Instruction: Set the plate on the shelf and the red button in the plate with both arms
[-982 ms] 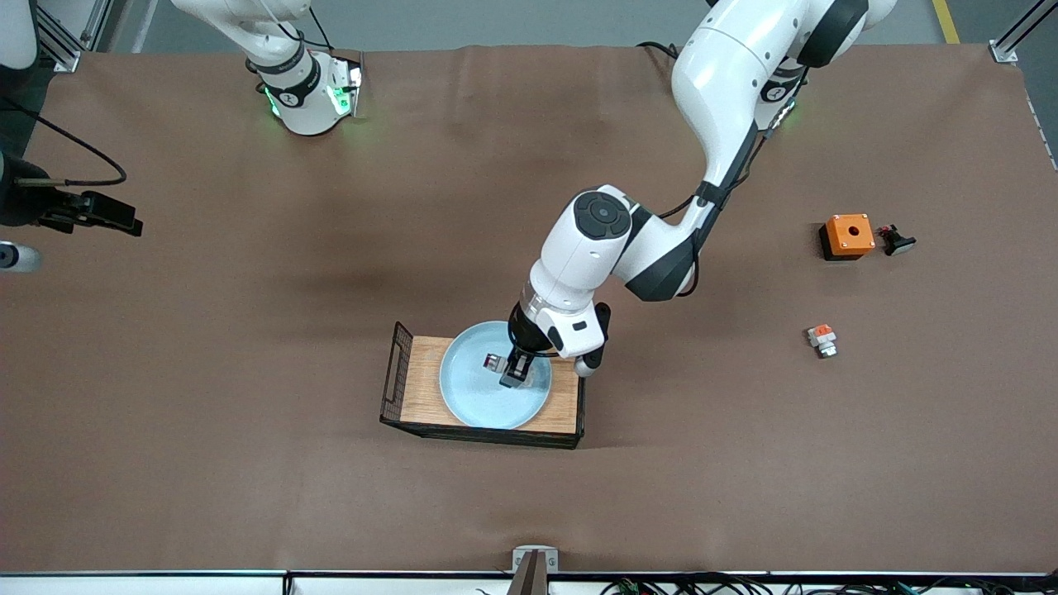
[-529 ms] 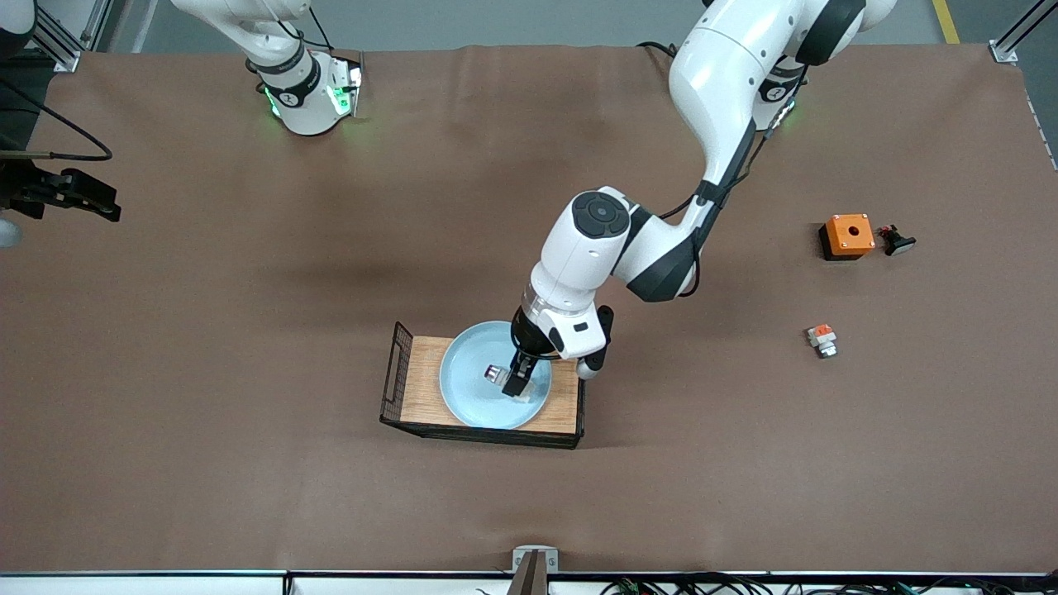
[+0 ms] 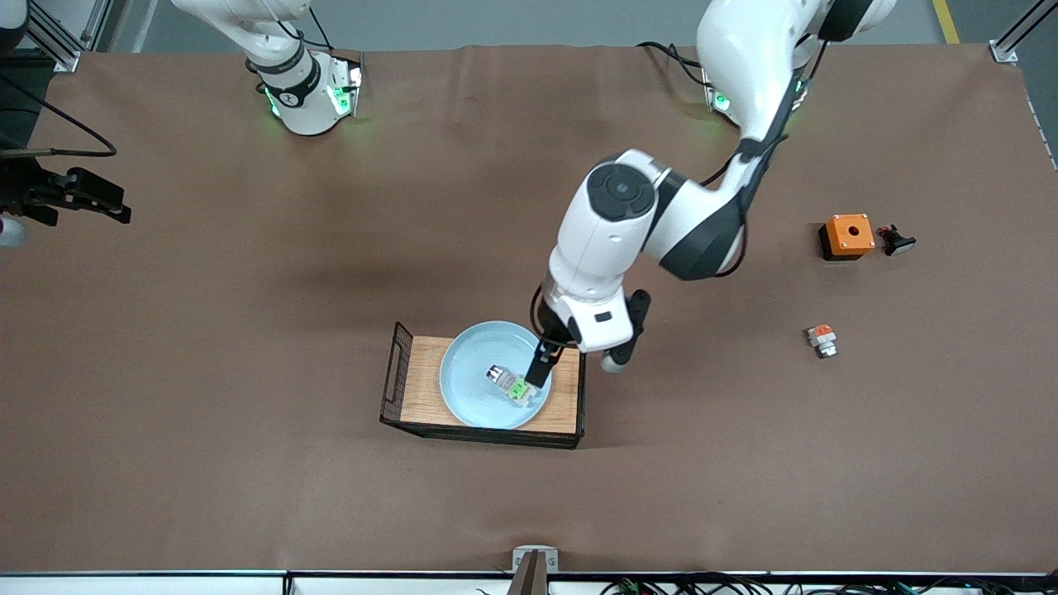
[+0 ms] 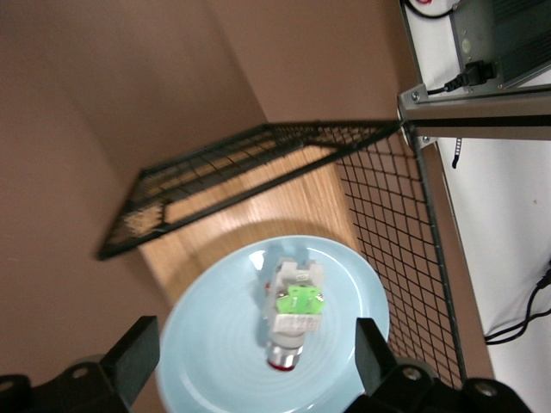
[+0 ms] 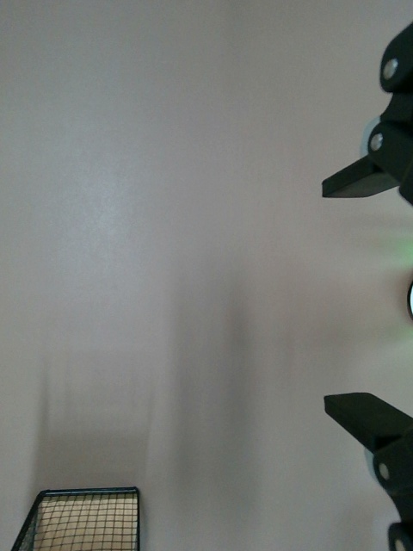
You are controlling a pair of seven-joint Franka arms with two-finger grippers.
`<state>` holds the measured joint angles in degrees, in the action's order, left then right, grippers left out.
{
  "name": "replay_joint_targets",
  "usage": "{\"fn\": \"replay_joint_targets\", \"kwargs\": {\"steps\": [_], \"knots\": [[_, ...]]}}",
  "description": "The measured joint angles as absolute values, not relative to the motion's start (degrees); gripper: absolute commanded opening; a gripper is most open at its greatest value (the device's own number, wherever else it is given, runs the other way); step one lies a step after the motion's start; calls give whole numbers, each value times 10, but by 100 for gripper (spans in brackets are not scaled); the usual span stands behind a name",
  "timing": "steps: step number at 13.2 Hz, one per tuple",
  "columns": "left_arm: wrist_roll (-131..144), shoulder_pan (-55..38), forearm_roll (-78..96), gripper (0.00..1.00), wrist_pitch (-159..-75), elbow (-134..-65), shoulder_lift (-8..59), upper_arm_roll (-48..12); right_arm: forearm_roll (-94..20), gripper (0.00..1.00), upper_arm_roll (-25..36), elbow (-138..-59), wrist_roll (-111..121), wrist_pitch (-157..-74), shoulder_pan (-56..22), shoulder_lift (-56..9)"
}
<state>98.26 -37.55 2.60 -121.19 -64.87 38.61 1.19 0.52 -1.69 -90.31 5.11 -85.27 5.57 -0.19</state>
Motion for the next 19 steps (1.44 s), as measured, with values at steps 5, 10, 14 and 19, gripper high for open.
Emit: {"fn": "replay_joint_targets", "kwargs": {"steps": [5, 10, 14, 19], "knots": [[700, -275, 93, 100, -1003, -649, 288, 17, 9, 100, -14, -904, 73, -853, 68, -2], [365, -148, 96, 100, -906, -654, 233, 21, 20, 100, -13, -905, 76, -841, 70, -2], [235, -123, 47, 100, -888, -664, 226, 22, 19, 100, -20, -904, 8, -847, 65, -2], [213, -126, 39, 100, -883, -666, 225, 21, 19, 100, -19, -904, 31, -860, 65, -2]]}}
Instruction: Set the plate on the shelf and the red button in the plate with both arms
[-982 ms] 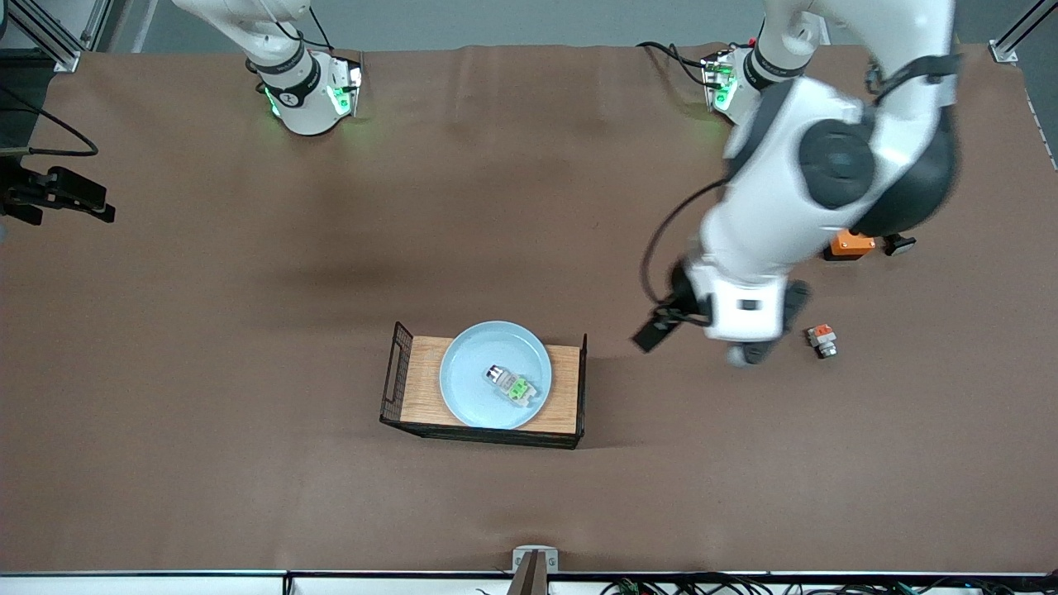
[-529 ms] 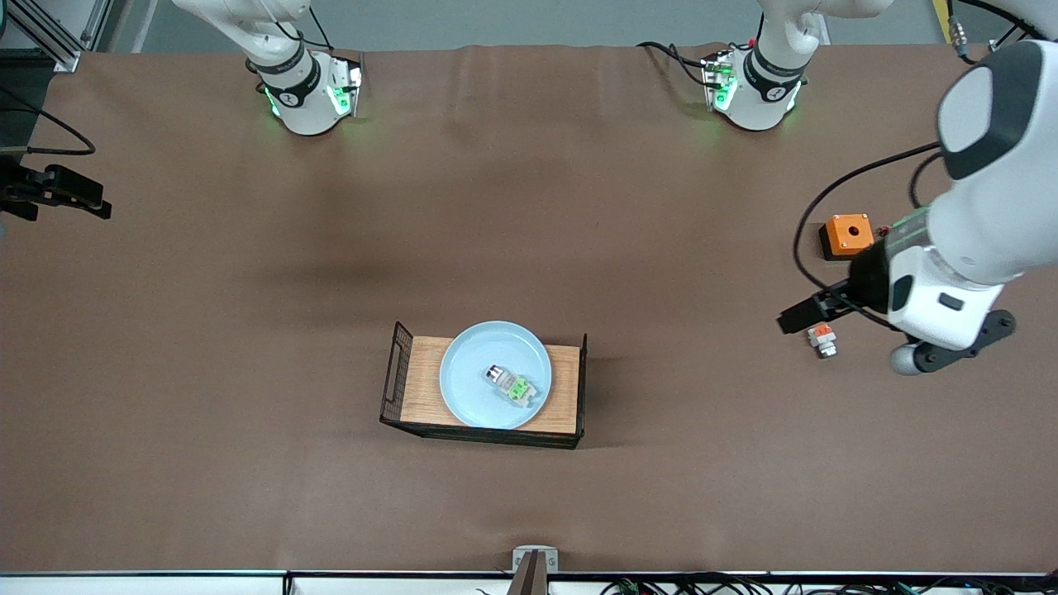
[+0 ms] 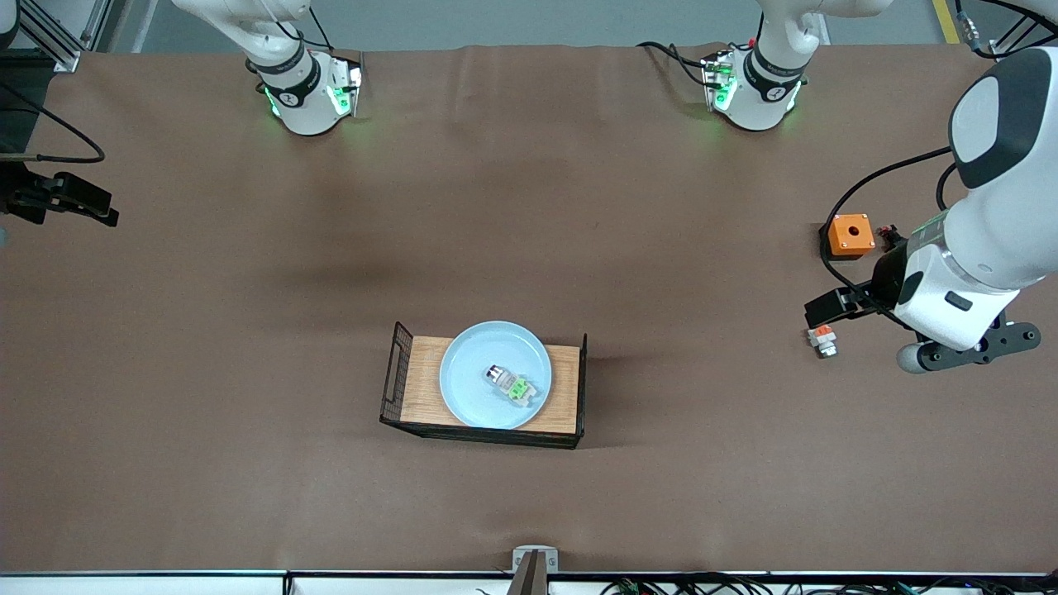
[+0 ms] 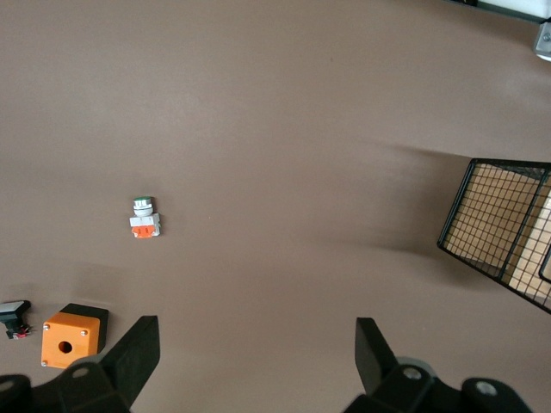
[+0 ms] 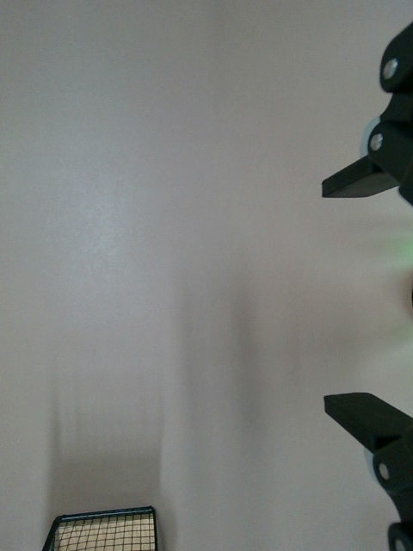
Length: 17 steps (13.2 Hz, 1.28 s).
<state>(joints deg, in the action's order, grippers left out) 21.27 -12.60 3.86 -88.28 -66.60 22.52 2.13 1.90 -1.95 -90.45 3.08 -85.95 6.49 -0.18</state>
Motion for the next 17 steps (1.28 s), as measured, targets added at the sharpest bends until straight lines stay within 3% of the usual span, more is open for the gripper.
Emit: {"fn": "replay_joint_targets", "kwargs": {"steps": [10, 13, 17], "knots": [[43, -79, 38, 100, -818, -687, 153, 18, 19, 100, -16, -905, 37, -861, 66, -2], [39, -10, 38, 100, -813, -692, 151, -49, 19, 100, -17, -905, 38, -864, 66, -2], [46, -1, 32, 100, -808, -718, 122, -67, 18, 100, -17, -905, 38, -865, 66, -2]]}}
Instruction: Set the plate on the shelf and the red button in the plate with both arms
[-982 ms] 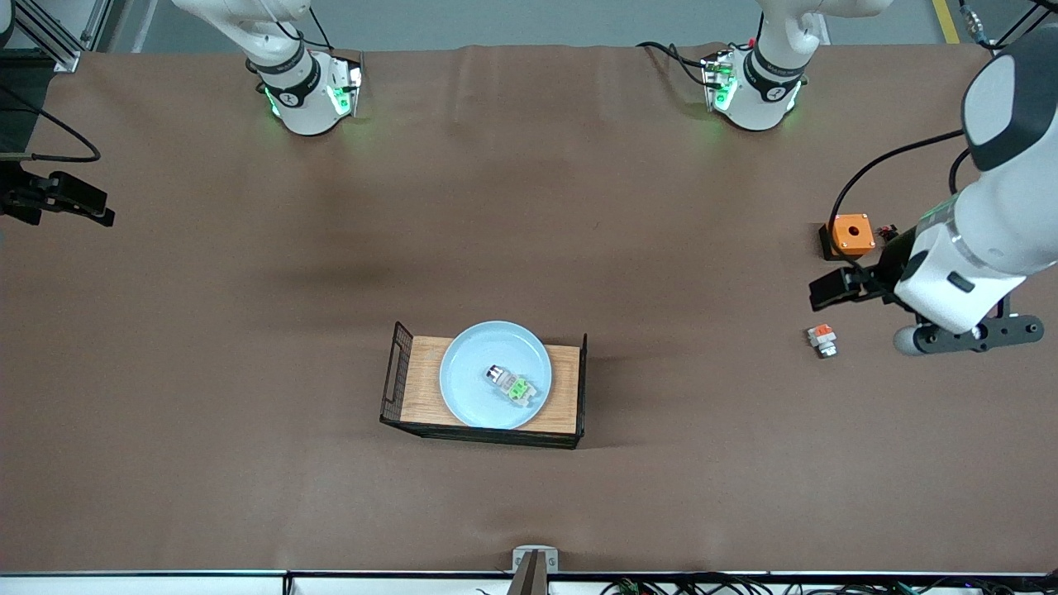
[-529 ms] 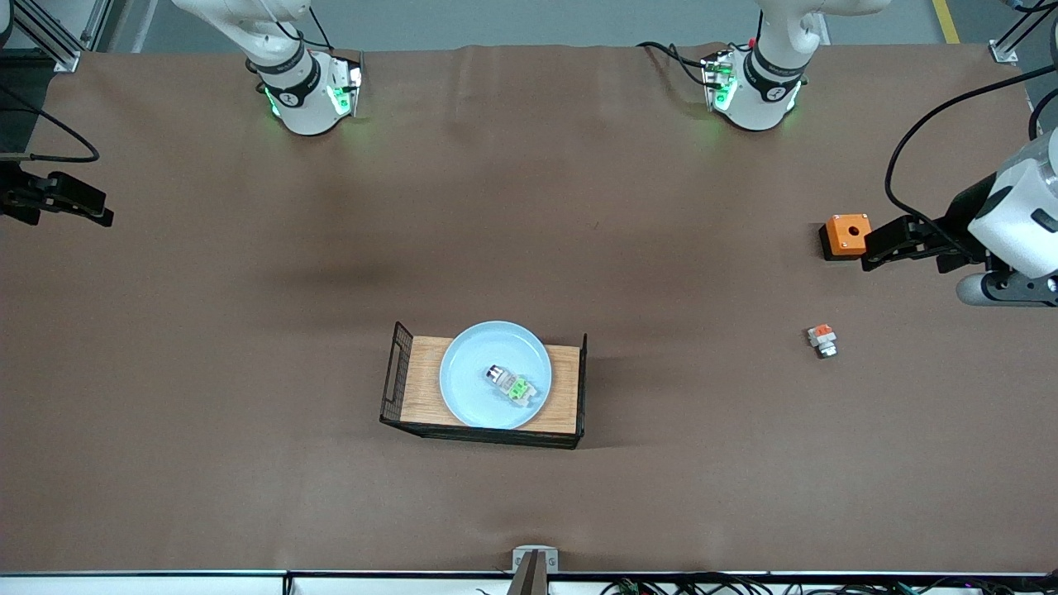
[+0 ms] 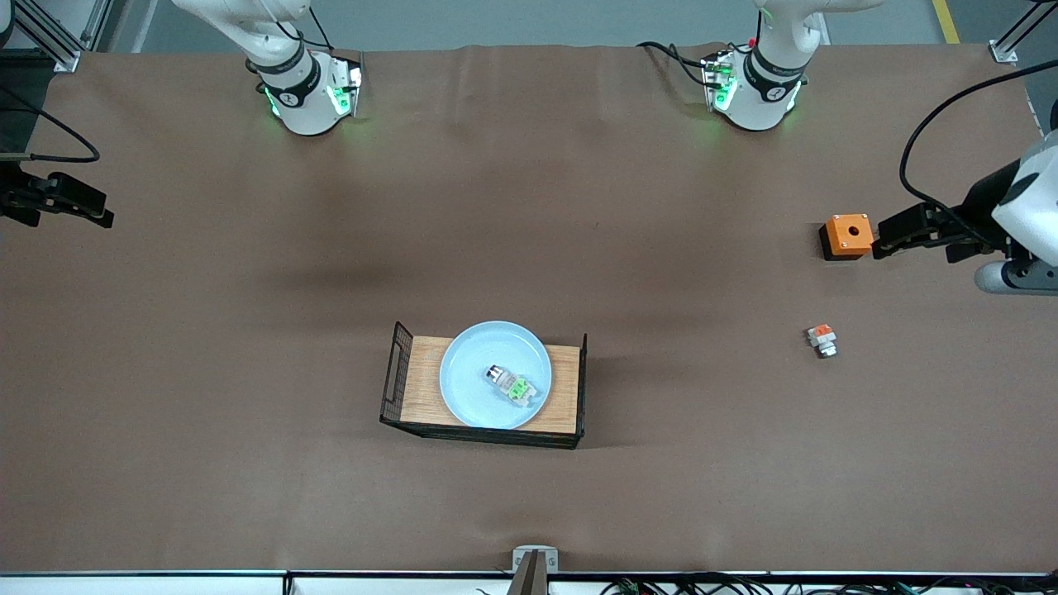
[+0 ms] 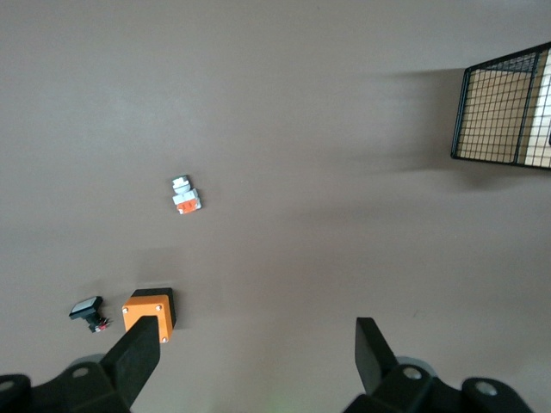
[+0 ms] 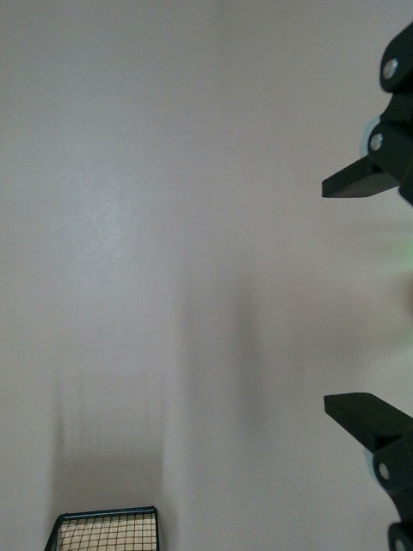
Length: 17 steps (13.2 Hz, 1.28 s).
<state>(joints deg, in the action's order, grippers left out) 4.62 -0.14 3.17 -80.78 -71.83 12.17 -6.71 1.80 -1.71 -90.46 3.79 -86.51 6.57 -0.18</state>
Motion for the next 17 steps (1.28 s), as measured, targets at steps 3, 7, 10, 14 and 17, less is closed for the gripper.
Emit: {"fn": "replay_joint_targets", "kwargs": {"steps": [3, 7, 10, 14, 17], "knots": [[47, -5, 23, 100, -821, -768, 80, -72, 18, 100, -17, -904, 38, -865, 66, -2], [47, -6, 22, 100, -888, -887, 2, -77, 2, 100, -17, -904, 38, -864, 66, -2], [47, -6, 22, 100, -905, -937, -34, -82, -8, 100, -17, -904, 39, -862, 66, -2], [44, -6, 22, 100, -909, -948, -44, -94, -9, 100, -17, -904, 39, -862, 66, -2], [36, -6, 22, 100, -909, -963, -55, -104, -8, 100, -17, -904, 39, -862, 66, -2]]}}
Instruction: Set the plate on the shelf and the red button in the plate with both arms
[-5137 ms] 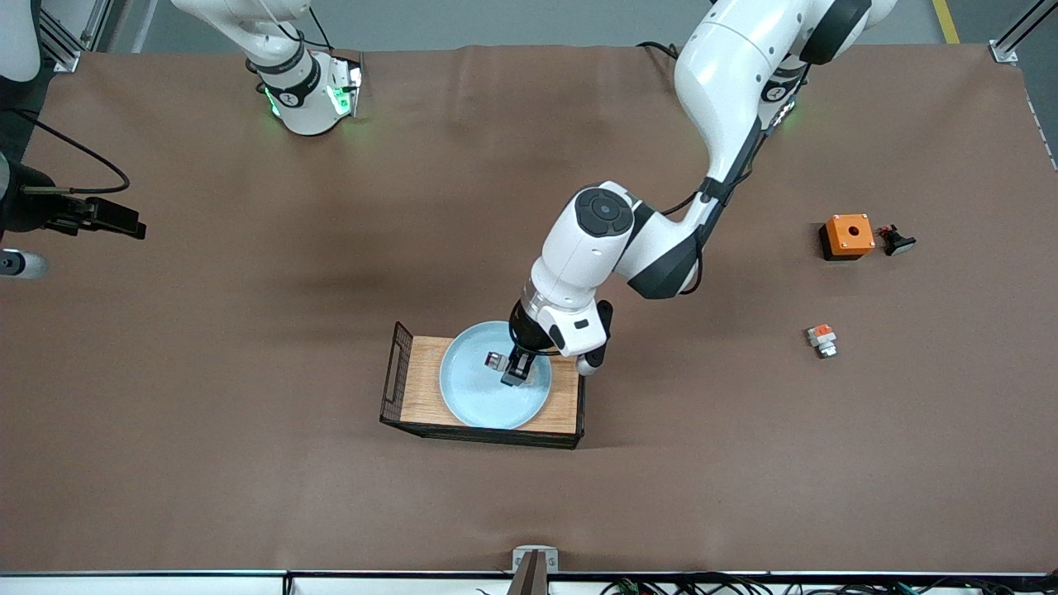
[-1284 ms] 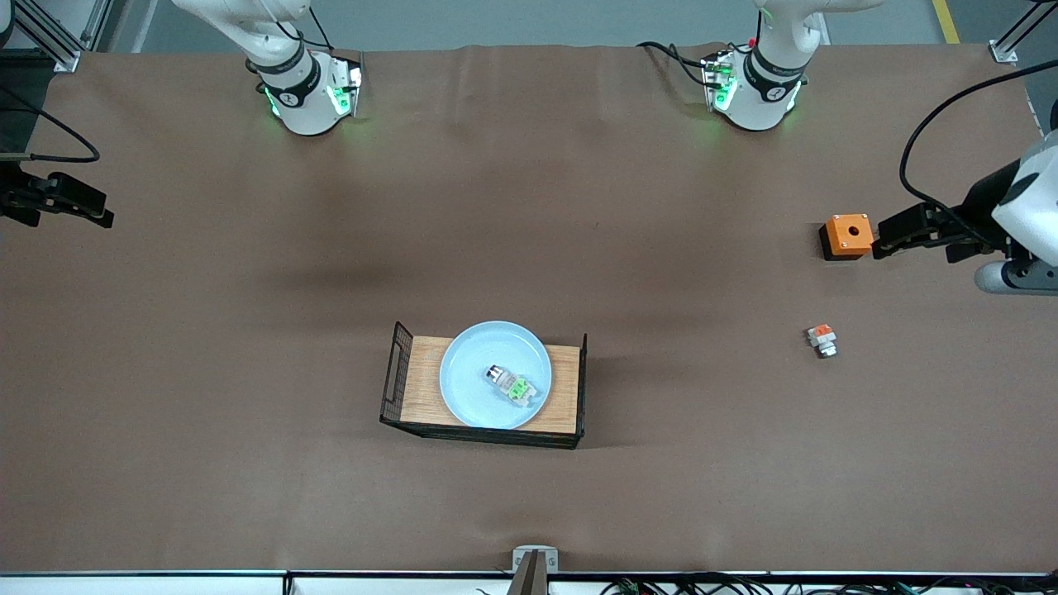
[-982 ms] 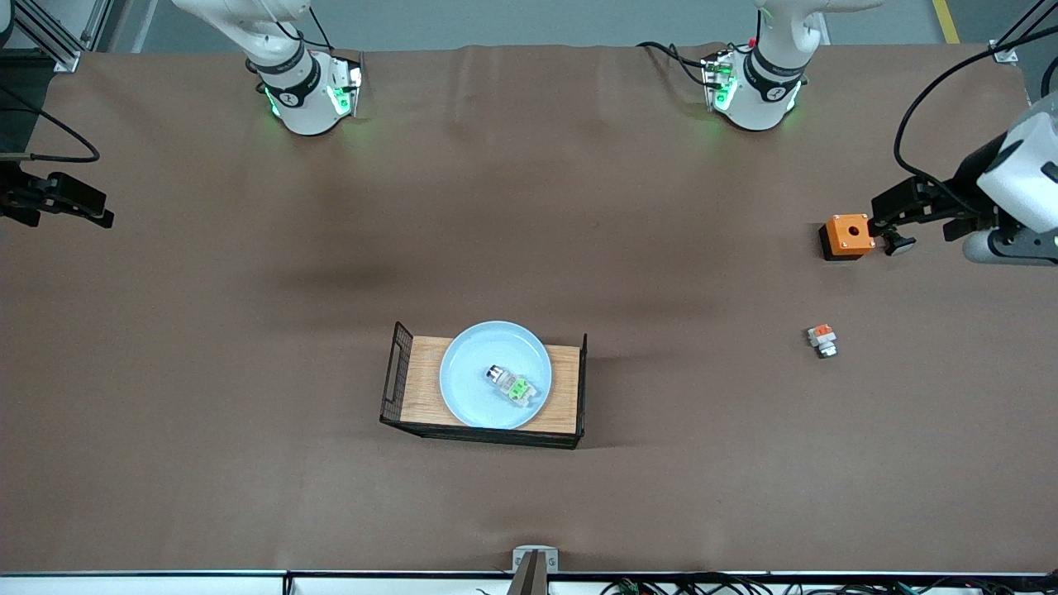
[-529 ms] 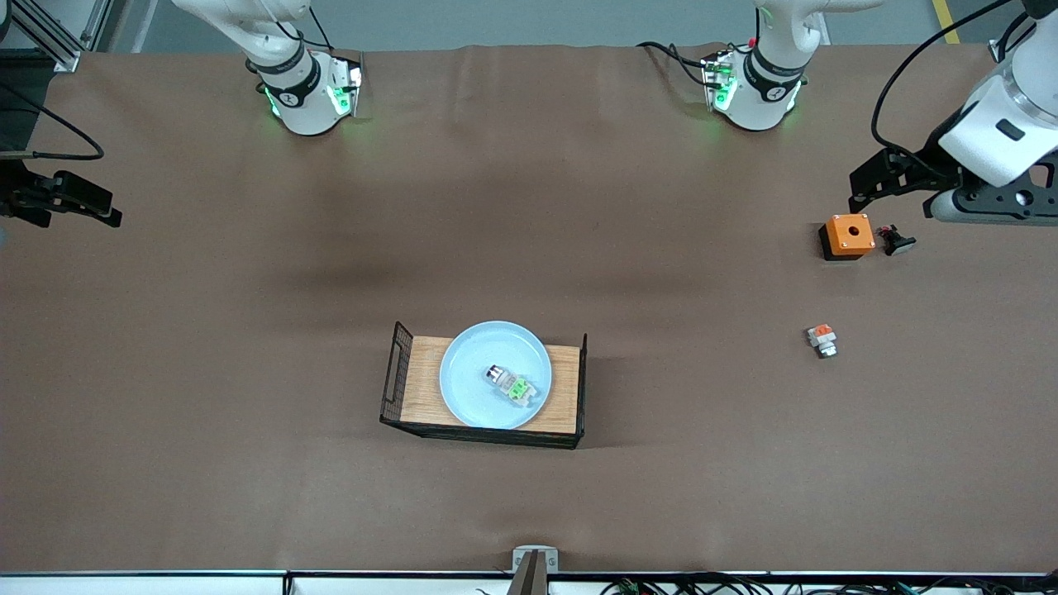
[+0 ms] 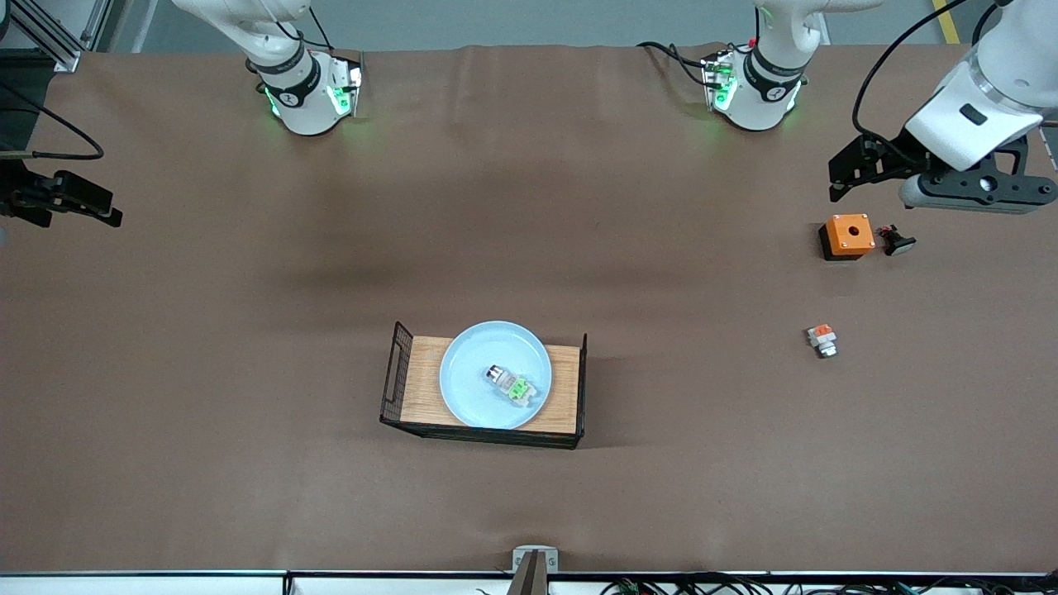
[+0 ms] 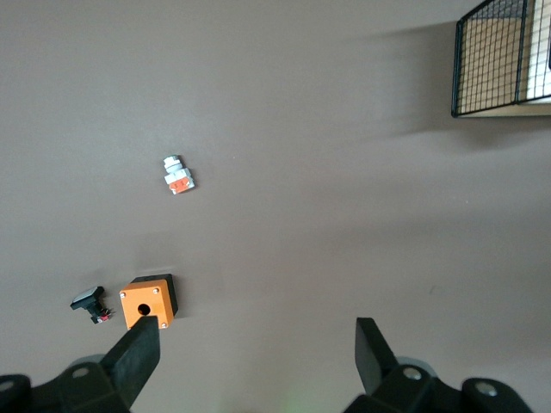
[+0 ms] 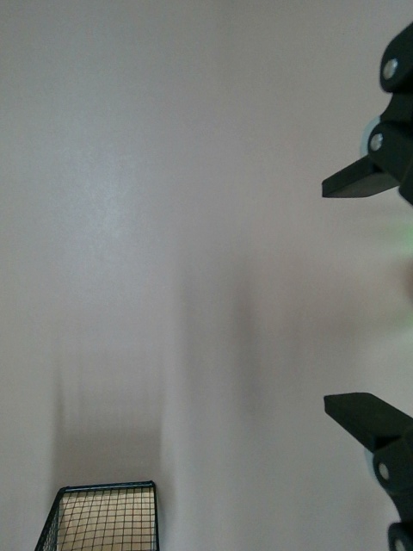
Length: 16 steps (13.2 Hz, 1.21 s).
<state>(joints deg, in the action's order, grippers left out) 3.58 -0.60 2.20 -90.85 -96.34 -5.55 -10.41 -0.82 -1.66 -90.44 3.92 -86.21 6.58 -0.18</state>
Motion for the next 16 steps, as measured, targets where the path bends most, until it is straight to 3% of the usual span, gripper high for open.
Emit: {"fn": "replay_joint_targets", "kwargs": {"steps": [16], "knots": [[15, -5, 22, 100, -910, -995, -83, -104, -8, 100, -16, -904, 62, -858, 66, -2]]}}
